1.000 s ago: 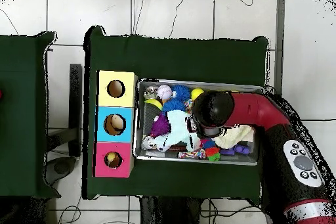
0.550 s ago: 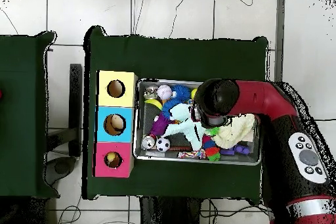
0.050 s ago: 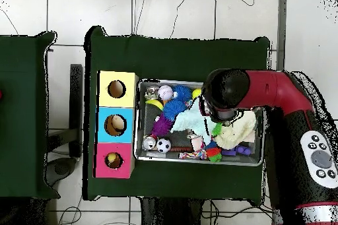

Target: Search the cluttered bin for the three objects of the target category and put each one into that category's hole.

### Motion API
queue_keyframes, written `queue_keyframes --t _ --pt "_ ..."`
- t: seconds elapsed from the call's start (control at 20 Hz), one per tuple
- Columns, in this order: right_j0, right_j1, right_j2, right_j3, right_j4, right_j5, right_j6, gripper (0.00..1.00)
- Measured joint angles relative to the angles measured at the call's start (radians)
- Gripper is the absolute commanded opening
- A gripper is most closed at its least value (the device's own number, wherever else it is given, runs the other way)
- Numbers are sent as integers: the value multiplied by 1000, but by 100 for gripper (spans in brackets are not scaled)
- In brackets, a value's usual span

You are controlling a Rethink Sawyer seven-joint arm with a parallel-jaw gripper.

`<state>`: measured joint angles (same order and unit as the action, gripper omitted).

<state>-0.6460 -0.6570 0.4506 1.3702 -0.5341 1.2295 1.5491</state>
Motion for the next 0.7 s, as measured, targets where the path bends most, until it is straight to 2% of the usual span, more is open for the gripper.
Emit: queue_keyframes --t 0.35,0.7 --pt "-8 -19 16 -48 -6 43 -10 0" --pt "-32 -40 26 -81 -33 55 -70 0"
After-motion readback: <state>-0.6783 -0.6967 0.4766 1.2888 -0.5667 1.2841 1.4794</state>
